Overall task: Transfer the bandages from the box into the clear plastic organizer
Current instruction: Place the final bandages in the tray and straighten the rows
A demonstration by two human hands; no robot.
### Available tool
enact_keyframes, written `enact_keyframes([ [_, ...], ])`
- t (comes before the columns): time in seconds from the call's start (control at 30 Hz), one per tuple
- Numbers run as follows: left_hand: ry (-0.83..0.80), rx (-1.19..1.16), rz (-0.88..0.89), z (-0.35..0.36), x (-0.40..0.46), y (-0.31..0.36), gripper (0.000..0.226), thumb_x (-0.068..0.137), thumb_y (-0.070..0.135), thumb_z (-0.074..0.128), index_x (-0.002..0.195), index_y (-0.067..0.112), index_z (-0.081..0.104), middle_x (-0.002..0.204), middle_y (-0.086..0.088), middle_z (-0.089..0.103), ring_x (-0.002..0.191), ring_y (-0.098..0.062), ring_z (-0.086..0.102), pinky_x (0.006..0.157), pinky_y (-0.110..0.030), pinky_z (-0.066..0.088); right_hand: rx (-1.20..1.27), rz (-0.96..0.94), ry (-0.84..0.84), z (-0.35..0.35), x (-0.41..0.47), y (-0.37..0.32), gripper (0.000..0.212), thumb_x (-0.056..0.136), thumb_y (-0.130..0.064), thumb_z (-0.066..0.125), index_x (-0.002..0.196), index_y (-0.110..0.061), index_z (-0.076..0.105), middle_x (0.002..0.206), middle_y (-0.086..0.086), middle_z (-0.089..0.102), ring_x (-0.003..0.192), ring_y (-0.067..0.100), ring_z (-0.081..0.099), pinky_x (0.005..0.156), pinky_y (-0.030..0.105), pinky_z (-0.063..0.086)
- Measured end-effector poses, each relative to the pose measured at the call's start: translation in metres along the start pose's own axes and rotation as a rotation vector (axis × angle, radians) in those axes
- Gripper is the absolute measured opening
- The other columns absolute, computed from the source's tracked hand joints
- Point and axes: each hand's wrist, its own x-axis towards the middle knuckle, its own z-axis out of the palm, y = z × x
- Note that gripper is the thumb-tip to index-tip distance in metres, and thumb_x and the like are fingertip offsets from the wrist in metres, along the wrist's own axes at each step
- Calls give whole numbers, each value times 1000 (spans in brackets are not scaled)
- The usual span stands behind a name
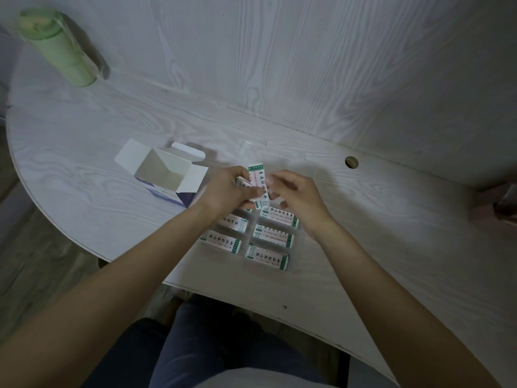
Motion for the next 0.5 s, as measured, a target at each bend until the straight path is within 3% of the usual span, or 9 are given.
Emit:
enact_keyframes([
  [0.13, -72, -46, -13, 6, -4, 5, 25, 83, -2, 66, 96, 9, 47, 93, -11, 65, 72, -15, 69, 57, -20, 57, 38, -37, 74, -2, 4, 0, 13, 85, -6, 67, 82, -18, 69, 83, -4, 69, 70, -3, 62, 63, 12, 49],
  [0.2, -59, -71, -38, 5, -4, 6, 21, 89, -2, 58, 103, 8, 46, 94, -15, 65, 66, -15, 70, 56, -19, 56, 87, 11, 155, -8, 6, 6, 13, 86, -6, 65, 83, -18, 68, 89, 2, 71, 77, 8, 65, 69, 21, 54],
  [0.27, 9, -49, -28, 0, -3, 4, 16, 92, 0, 54, 104, 9, 49, 89, -13, 66, 58, -11, 69, 55, -17, 55, 57, 33, 217, -16, 8, 14, 14, 86, -5, 66, 84, -19, 67, 95, 6, 70, 81, 13, 65, 66, 21, 53],
  [0.4, 85, -82, 18, -7, 1, 2, 7, 92, 3, 56, 94, 10, 58, 88, -9, 66, 56, -11, 69, 55, -16, 54, -295, 26, 194, -26, 8, 36, 8, 83, -7, 70, 89, -12, 69, 94, 3, 70, 85, 12, 63, 66, 10, 45],
  [0.5, 90, -92, 35, -8, 2, 2, 8, 90, 4, 59, 87, 11, 62, 80, -8, 70, 60, -14, 70, 57, -20, 57, -501, -38, 88, -21, 8, 49, 8, 85, -9, 68, 91, -9, 74, 92, 3, 73, 86, 11, 66, 80, 18, 50],
])
